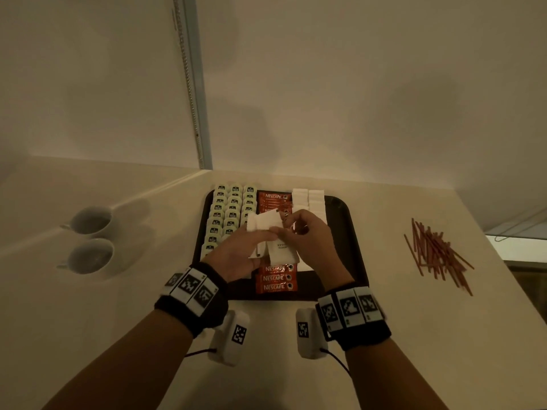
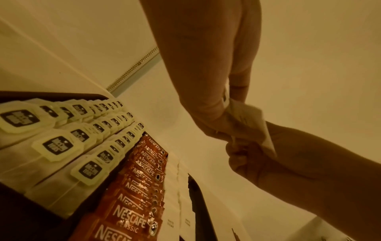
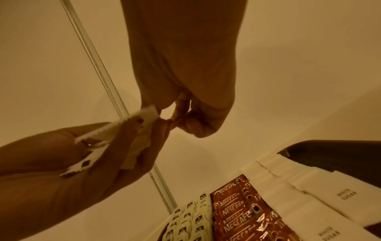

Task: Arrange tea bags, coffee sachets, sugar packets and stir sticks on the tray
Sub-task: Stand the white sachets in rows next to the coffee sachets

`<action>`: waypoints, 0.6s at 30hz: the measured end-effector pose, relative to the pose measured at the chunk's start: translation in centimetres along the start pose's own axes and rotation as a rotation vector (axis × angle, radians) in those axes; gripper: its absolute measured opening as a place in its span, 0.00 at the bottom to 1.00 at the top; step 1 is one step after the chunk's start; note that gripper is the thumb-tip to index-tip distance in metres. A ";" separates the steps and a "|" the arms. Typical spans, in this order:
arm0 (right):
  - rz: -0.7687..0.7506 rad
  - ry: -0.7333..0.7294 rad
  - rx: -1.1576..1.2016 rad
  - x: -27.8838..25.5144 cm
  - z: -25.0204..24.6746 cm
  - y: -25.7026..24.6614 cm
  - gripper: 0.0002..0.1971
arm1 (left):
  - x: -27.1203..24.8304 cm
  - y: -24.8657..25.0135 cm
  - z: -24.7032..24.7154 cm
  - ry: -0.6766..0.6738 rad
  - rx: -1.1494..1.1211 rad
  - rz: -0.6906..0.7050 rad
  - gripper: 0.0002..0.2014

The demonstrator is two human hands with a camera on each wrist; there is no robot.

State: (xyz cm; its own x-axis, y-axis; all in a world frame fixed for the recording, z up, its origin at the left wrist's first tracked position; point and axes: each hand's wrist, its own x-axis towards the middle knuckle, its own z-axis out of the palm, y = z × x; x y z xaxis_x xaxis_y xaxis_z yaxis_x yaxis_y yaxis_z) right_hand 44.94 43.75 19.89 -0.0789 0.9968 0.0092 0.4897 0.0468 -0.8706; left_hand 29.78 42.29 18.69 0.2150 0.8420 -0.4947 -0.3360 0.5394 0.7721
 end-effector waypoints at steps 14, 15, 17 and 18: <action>0.123 -0.132 0.287 1.6 -3.0 0.6 0.10 | 2.4 0.3 1.5 0.062 -0.091 0.157 0.08; 0.112 -0.111 0.289 1.7 -3.2 0.6 0.09 | 2.2 0.4 1.5 0.036 -0.053 0.147 0.08; 0.067 -0.105 0.217 1.9 -3.6 0.6 0.08 | 2.1 0.3 1.2 -0.009 0.041 0.139 0.10; 0.040 -0.113 0.157 2.0 -3.7 0.5 0.08 | 2.1 0.1 1.2 -0.014 0.081 0.132 0.12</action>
State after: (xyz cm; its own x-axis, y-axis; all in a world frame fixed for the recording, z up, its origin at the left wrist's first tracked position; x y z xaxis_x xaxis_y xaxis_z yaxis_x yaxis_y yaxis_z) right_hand 48.28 45.98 21.27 -0.1631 0.9838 -0.0747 0.3539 -0.0123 -0.9352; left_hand 31.28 44.16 18.21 0.1867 0.9053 -0.3815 -0.2875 0.4217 0.8600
